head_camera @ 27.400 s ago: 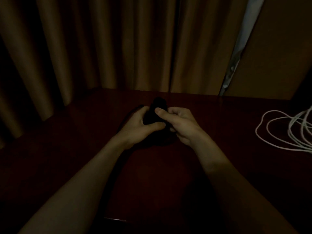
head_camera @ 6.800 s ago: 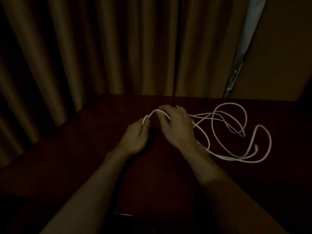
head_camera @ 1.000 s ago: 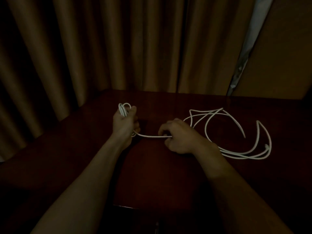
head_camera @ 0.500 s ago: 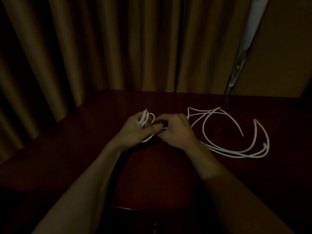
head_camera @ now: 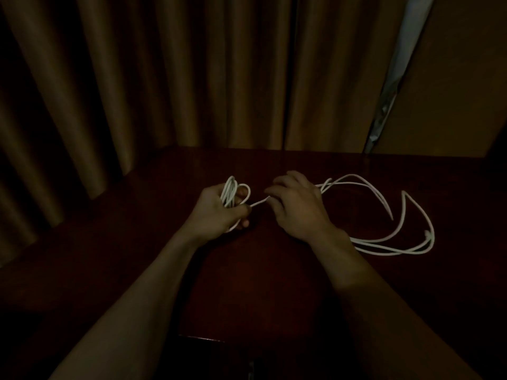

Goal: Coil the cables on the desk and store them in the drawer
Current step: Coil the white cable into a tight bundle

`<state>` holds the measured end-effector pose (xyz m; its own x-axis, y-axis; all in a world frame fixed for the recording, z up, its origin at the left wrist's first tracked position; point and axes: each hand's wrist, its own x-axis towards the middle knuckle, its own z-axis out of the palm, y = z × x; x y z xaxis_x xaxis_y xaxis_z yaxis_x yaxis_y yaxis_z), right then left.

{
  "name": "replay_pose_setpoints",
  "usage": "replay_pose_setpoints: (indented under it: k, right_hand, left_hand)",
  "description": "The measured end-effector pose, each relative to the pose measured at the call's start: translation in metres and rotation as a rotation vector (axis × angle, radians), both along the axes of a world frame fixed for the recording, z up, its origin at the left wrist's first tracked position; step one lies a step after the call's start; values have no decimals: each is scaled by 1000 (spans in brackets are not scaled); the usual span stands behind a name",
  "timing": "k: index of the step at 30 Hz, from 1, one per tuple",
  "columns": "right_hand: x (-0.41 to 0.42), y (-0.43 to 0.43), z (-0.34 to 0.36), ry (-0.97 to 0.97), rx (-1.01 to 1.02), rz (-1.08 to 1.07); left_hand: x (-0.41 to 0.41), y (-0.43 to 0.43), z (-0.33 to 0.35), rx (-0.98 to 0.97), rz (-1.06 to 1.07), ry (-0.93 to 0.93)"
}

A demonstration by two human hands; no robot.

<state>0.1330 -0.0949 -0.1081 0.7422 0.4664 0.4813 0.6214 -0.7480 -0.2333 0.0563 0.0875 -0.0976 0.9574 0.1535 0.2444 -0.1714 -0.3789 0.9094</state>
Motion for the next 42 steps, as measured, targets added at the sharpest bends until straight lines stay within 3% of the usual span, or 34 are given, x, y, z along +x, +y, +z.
replay_pose_setpoints:
  k: [2,10,15,19,22,25,28,32,36,42]
  right_hand:
    - [2,-1,-2,40,-21,1]
    - [-2,8,1,-130,351,157]
    - [-18,28,0,13,541,246]
    - [-17,30,0,137,482,310]
    - [-5,24,-7,246,335,224]
    - [2,20,-13,308,282,207]
    - [-3,19,-6,271,371,210]
    - [-26,35,0,188,486,311]
    - [-34,44,0,232,539,325]
    - [-38,52,-7,302,431,414]
  left_hand:
    - [0,0,-2,10,-1,-11]
    - [6,-2,-3,30,-18,44]
    - [10,-2,-4,-45,40,26]
    - [19,3,-3,-340,115,-49]
    - [19,6,0,-506,119,-61]
    - [17,5,2,-493,119,-59]
    - [15,3,2,-481,159,-59]
    - [9,-8,0,-310,134,-91]
    - [8,-13,-1,-302,131,-125]
    - [18,-7,-7,-319,270,-150]
